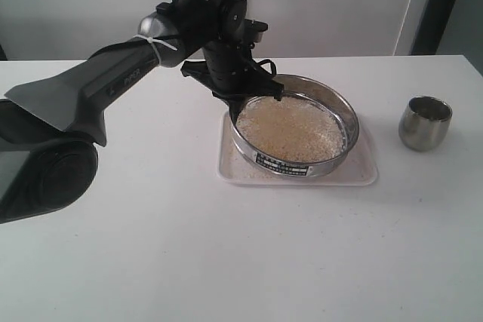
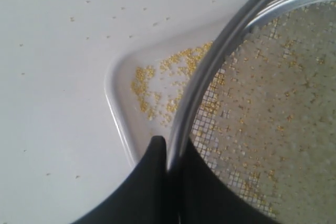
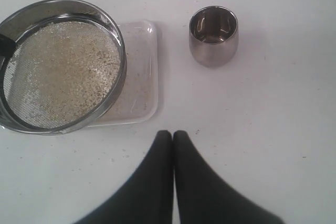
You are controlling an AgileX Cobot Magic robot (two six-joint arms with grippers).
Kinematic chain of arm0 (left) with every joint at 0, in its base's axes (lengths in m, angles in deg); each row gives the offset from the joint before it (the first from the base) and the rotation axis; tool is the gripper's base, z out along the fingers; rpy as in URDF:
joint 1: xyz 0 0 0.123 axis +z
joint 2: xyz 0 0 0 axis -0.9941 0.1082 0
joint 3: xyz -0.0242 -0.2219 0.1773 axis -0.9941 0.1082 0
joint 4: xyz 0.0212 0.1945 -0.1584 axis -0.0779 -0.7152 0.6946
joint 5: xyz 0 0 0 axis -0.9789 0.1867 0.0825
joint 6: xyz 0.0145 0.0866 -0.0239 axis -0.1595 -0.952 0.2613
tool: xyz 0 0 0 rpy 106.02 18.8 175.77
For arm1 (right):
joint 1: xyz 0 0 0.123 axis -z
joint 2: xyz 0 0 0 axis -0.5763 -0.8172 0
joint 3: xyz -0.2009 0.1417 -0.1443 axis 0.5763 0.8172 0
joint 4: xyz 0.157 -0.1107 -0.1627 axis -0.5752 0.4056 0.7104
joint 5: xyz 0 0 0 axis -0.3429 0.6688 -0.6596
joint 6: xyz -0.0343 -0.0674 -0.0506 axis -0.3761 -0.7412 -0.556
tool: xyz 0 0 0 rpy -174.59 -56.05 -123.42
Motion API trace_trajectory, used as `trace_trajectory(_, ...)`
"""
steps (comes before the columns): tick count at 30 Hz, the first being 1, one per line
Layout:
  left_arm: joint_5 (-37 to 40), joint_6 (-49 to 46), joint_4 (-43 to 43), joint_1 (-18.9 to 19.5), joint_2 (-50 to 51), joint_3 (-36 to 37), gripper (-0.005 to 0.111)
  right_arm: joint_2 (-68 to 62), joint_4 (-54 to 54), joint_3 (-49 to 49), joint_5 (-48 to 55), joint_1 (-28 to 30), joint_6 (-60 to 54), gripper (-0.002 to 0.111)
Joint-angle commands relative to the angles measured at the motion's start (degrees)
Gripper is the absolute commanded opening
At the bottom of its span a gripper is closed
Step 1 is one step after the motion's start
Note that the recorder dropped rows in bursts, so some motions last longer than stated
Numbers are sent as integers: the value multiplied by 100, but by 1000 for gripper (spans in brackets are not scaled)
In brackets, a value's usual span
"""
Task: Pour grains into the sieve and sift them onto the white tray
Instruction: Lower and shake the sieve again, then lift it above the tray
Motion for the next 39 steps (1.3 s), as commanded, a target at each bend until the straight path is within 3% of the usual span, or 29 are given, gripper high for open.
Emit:
trace_trajectory(1, -69, 100, 135, 25, -131, -50, 0, 26, 0, 1, -61, 24, 8, 0)
trace_trajectory(11, 62, 114, 530, 227, -131, -50, 0, 26, 0, 1, -61, 24, 8, 0)
trace_trajectory(39, 976, -58, 548, 230, -706, -50, 0, 26, 0, 1, -71, 24, 8, 0)
